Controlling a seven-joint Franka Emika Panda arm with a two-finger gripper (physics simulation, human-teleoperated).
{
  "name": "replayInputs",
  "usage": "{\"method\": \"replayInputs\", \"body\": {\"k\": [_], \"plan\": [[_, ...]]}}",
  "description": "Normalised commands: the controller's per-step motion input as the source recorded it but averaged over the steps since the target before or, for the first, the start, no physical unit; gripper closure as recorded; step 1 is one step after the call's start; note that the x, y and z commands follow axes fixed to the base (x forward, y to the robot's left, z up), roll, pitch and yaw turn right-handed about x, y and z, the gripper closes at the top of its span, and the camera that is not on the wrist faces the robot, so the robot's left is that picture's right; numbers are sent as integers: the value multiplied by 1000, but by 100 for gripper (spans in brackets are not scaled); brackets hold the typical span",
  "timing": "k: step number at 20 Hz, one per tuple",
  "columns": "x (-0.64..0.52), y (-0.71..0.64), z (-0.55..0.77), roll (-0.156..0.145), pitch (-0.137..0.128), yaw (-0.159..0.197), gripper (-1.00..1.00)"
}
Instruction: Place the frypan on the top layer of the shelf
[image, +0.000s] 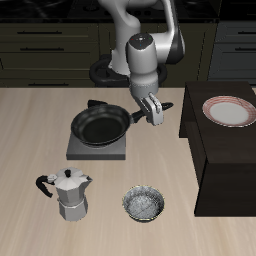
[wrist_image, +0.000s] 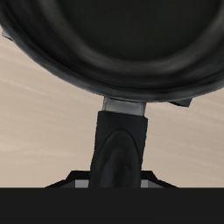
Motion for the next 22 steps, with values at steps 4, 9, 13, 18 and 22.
{"method": "replayInputs", "body": {"k": [4,9,13,18,22], "plan": [[8,-46,220,5,-39,1,100],[-4,-117,292,-14,-54,52,100],[90,-74,146,-31,-10,65,100],[79,2,95,-8,-5,85,100],[38,1,145,-13,-19,36,100]]}}
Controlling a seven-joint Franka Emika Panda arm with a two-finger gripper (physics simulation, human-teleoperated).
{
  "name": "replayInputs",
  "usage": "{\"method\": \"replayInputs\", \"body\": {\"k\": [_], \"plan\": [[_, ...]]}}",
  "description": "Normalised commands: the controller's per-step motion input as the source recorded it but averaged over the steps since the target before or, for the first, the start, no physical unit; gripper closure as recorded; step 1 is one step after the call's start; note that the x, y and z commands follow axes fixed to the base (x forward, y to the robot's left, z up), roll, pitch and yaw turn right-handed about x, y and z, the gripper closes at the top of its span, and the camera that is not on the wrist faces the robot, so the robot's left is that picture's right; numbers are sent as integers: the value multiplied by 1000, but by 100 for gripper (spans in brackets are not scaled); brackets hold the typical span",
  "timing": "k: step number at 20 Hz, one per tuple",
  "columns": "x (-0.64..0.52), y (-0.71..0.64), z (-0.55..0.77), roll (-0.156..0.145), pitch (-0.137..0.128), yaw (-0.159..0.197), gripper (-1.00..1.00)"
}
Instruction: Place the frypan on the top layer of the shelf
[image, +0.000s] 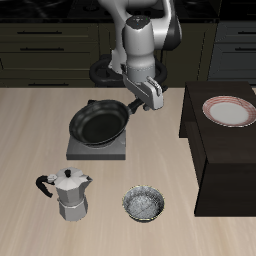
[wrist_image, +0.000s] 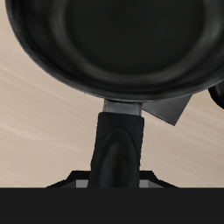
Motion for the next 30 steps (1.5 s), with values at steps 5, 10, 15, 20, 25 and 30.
{"method": "replayInputs", "body": {"k": [5,10,15,20,25,30], "plan": [[25,-47,281,-10,-35,-1,100],[21,-62,302,-23,-46,20,100],[61,-90,47,-11,8,1,100],[46,-59,63,-16,-9,84,100],[93,-165,7,-30,36,177,100],[39,-210,159,-25,16,203,100]]}}
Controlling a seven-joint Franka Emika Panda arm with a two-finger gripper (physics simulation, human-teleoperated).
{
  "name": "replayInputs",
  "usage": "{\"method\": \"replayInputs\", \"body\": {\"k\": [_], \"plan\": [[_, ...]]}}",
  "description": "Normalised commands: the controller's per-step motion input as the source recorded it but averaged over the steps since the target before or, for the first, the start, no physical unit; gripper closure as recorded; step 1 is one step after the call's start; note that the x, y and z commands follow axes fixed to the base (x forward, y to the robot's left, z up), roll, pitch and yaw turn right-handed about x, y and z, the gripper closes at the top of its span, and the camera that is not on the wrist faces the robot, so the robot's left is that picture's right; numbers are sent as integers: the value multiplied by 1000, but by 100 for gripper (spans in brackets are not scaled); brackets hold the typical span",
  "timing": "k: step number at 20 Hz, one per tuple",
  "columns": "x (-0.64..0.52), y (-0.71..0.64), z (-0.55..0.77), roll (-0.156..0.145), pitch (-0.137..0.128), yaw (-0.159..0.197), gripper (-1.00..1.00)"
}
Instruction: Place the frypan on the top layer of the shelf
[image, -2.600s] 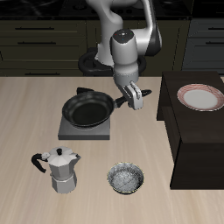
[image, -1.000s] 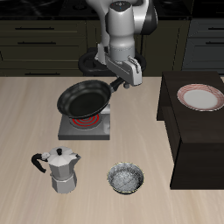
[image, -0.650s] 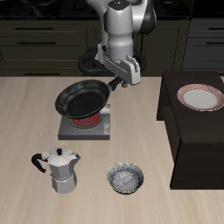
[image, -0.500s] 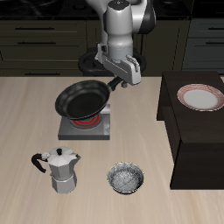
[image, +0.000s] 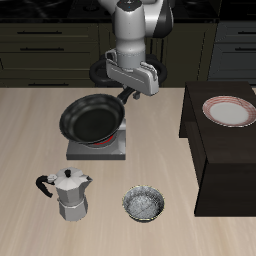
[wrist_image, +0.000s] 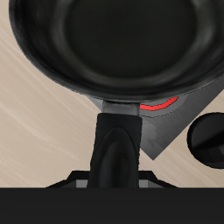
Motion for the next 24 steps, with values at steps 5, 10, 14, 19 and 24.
{"method": "replayInputs", "body": {"k": [5,10,14,19,24], "plan": [[-16,-89,286,-2,-18,170,100],[-27,-75,158,-14,-22,130,100],[32,-94,135,8,11,158,100],[-3,17,76,5,-13,133,100],[35,-65,25,1,16,139,100]]}}
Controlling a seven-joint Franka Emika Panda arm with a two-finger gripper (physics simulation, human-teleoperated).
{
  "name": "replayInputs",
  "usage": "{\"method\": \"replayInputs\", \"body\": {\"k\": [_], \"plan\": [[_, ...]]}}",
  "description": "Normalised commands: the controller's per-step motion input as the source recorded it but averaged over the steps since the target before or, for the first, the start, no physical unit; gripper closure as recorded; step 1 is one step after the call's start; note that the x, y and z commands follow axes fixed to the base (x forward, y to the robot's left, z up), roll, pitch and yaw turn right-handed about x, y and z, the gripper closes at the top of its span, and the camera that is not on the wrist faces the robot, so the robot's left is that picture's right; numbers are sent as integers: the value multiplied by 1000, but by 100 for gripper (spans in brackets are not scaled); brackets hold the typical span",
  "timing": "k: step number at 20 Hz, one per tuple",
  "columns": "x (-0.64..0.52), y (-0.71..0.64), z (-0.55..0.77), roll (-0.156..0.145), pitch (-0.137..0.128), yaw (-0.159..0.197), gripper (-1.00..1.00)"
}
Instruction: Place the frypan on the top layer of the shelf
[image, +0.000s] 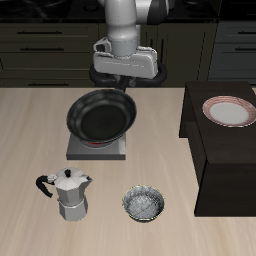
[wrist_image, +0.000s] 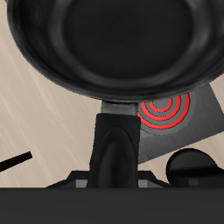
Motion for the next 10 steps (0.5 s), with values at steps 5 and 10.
{"method": "replayInputs", "body": {"k": [5,10], "plan": [[1,-52,53,5,-14,152,100],[61,-101,78,7,-15,165,100]]}}
